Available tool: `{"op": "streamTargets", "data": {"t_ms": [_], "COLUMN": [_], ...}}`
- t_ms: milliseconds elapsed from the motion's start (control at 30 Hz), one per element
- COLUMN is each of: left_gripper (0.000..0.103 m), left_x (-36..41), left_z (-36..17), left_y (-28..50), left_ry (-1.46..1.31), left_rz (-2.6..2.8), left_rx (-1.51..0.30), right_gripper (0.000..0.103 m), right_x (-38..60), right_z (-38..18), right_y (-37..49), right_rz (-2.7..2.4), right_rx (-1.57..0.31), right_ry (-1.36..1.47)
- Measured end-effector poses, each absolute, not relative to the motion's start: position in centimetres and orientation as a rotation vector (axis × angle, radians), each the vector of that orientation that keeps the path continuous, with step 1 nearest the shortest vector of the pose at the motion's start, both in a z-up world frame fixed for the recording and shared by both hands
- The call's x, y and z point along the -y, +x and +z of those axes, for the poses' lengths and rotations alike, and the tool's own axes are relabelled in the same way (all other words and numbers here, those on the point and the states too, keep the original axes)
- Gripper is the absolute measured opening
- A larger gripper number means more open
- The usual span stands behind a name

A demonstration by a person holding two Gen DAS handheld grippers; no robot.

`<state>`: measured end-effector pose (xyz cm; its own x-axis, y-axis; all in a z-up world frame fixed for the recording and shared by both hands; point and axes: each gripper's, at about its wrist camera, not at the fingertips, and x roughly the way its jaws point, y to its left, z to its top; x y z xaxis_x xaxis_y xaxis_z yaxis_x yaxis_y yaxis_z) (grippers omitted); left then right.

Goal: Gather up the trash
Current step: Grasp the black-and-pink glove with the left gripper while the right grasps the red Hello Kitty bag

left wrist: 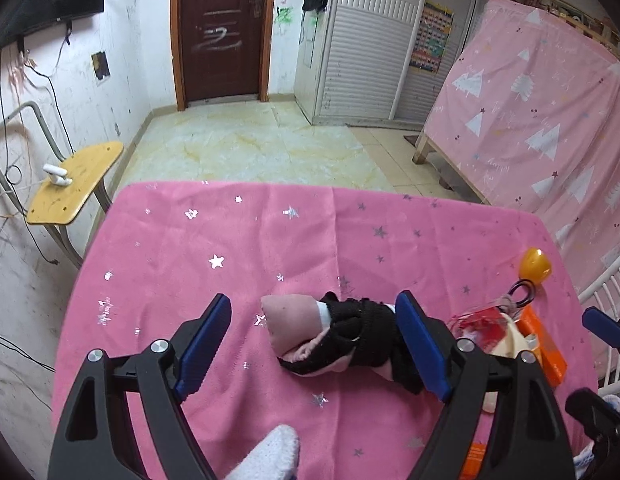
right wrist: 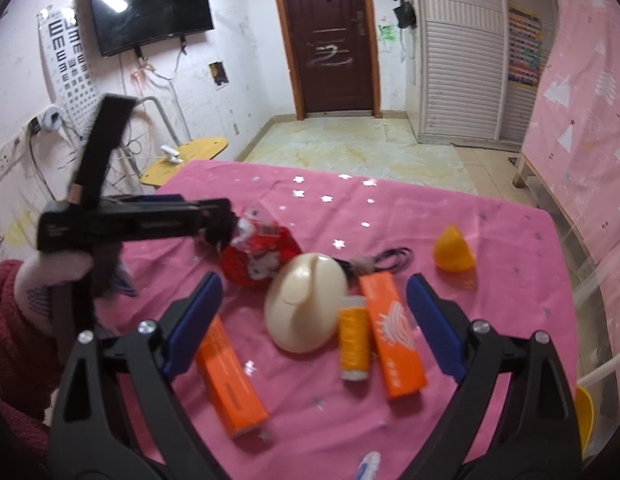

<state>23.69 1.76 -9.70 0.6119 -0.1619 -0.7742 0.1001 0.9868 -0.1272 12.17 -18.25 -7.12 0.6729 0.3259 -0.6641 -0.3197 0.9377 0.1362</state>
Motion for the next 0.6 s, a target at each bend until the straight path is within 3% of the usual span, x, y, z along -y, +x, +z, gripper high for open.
{"op": "streamTargets", "data": {"t_ms": [167,333,433,600], "left_gripper": [0.075,0.05,0.042,0.041], "left_x": [-1.5,-1.1,-1.8,-3.3], "left_z": [-10.9,-11.2,-11.0,-9.8], "left_y": [24.1,24.0,23.8,23.5], "left_ry": [-0.086,-0.106,-0.154,-0.186], "left_rz": [-0.196,-0.253,-0.261,-0.225], "left_rx": [-0.902,-0.897,-0.896,-0.85], "right_gripper": [0.089,0.089,0.089,0.089], "right_x": [16.2,14.7,13.9,12.3], "right_z": [-7.2,-7.6,-7.8,-8.1], "right_y": [13.4,14.7,15.5,17.0], "right_rz": [0.397,0.414,0.419,0.432], "right_rx": [-0.758,-0.77,-0.779,-0.792], "right_ry": [-0.027,-0.047,-0.059,-0.089]}}
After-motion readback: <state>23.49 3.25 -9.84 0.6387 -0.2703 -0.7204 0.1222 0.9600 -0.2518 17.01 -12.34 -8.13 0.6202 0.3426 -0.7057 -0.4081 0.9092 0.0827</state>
